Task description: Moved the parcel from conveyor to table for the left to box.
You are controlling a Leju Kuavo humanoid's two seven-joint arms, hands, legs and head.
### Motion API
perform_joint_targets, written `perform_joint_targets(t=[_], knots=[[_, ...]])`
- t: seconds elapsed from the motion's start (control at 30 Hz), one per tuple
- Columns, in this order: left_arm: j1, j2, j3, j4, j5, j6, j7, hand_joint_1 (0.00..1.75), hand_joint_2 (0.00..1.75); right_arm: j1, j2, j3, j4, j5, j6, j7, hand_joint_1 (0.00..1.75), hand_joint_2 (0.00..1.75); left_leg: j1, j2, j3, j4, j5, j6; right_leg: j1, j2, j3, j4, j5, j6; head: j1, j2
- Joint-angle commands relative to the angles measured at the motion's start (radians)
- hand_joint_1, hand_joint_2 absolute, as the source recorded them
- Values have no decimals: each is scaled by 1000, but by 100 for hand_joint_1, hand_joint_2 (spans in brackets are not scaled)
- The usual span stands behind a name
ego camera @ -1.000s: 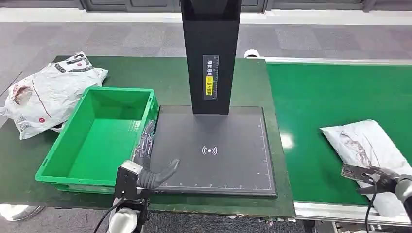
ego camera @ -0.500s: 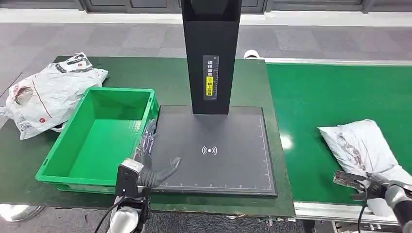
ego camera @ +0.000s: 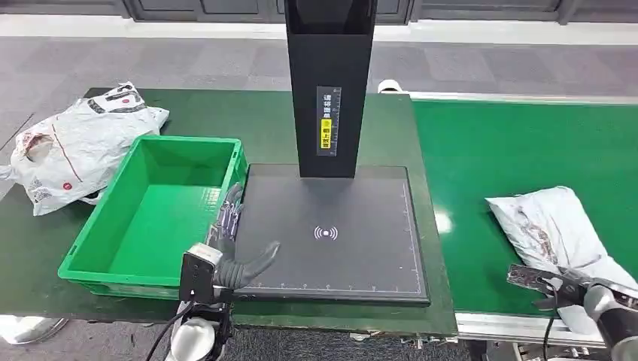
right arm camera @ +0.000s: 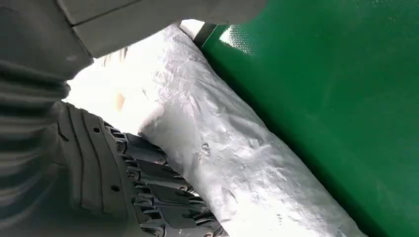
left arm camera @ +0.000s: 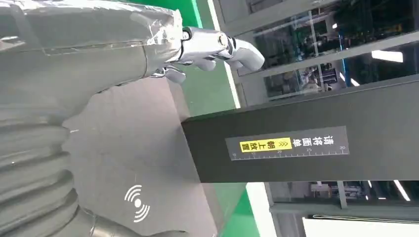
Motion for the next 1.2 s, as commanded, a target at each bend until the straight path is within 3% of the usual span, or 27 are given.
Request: perform_joint_targets(t=[0.03, 1.07, 1.2], knots=[[-44, 7, 31, 77, 2, -13, -5, 0, 175, 46, 59, 26, 63, -12, -4, 28, 175, 175, 2, 0, 0, -3, 2, 0, 2, 0, 1, -5, 3, -1, 0, 0], [-30, 22, 41, 51, 25, 19, -21, 0, 175, 22, 47, 32, 53, -7, -44, 12, 175, 175, 1, -1, 1, -2, 0, 1, 2, -1, 3, -5, 1, 0, 0, 0], [-21, 24, 43, 40, 26, 23, -19, 0, 175, 36, 52, -10, 38, -39, -125, 16, 175, 175, 1, -2, 0, -2, 0, 1, 1, -1, 2, -5, 1, 1, 0, 0]])
